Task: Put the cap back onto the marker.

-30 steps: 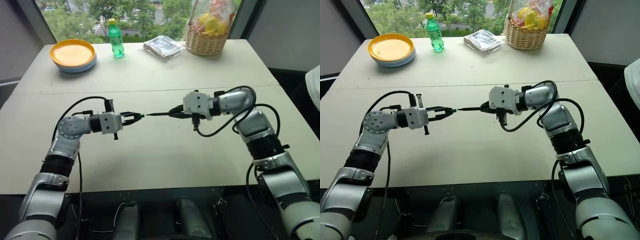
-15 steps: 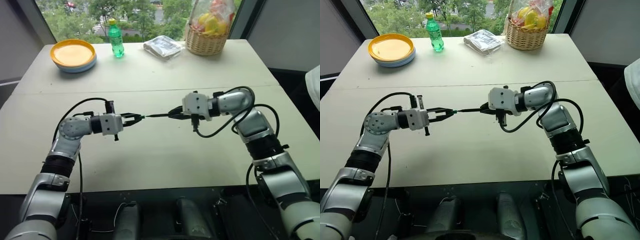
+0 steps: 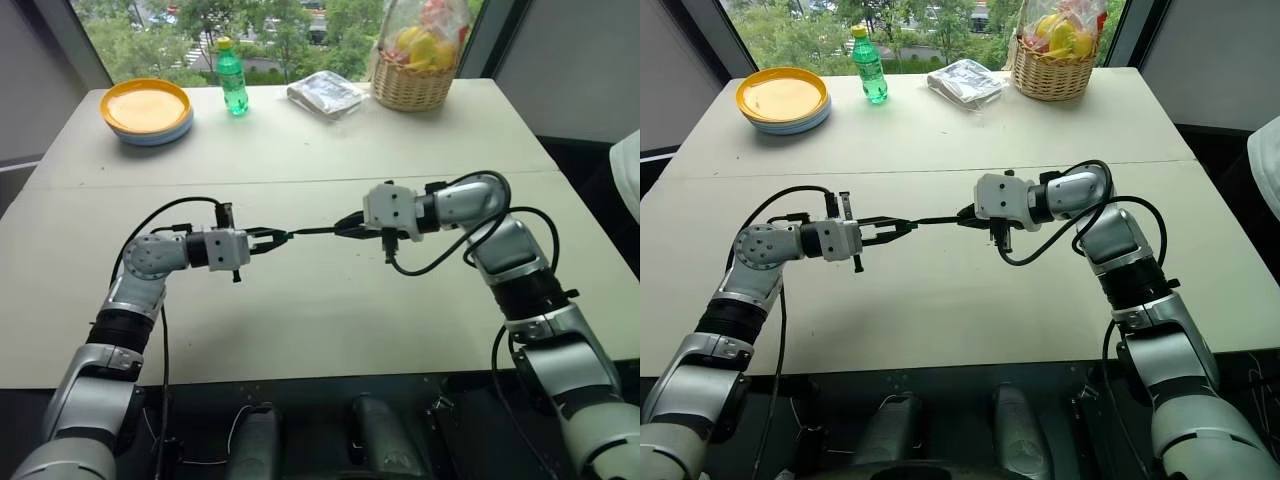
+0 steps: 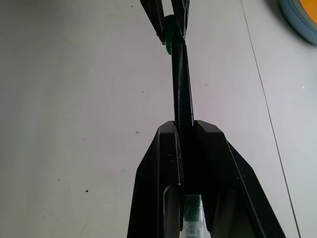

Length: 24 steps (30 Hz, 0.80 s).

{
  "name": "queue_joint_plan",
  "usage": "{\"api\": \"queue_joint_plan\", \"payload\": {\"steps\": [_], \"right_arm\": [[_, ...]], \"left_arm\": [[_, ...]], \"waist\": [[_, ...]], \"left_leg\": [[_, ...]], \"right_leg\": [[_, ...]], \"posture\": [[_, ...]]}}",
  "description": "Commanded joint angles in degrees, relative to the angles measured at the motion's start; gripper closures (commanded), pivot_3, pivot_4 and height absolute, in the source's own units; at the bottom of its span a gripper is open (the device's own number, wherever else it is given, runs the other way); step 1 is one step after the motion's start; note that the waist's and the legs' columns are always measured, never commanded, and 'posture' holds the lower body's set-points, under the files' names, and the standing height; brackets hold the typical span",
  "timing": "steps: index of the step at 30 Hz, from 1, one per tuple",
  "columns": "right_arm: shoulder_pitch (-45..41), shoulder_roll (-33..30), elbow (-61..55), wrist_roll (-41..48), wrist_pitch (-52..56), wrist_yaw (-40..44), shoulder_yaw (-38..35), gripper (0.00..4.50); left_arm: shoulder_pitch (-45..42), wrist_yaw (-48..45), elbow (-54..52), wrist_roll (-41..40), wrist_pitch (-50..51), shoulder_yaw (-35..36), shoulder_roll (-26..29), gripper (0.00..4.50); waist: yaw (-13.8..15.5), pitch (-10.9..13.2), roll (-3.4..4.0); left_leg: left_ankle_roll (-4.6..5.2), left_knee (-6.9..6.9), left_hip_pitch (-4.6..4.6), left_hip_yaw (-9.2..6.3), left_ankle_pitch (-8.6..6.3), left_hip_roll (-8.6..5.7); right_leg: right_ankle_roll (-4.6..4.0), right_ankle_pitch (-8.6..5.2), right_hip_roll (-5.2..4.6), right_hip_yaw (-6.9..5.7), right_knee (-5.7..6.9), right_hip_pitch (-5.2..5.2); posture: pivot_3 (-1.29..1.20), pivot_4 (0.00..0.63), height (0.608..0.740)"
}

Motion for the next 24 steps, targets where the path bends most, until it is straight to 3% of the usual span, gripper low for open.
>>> {"api": "queue_joint_plan", "payload": {"steps": [1, 24], "right_arm": [[-0.6, -0.5, -2.2, 1.2, 0.0, -0.1, -0.7, 4.46], [0.1, -0.5, -4.4, 2.0, 1.8, 0.5, -0.4, 4.46]], "left_arm": [[-1.1, 1.0, -0.3, 0.0, -1.2, 0.4, 0.2, 4.50], [-0.5, 2.2, -2.1, 0.0, -0.9, -0.2, 0.0, 4.50]], "waist": [[0.0, 0.0, 0.00], [0.0, 0.0, 0.00]], "left_leg": [[0.00, 0.00, 0.00, 0.00, 0.00, 0.00], [0.00, 0.00, 0.00, 0.00, 0.00, 0.00]], "right_leg": [[0.00, 0.00, 0.00, 0.00, 0.00, 0.00], [0.00, 0.00, 0.00, 0.00, 0.00, 0.00]], "posture": [[0.00, 0.150, 0.740], [0.00, 0.150, 0.740]]}}
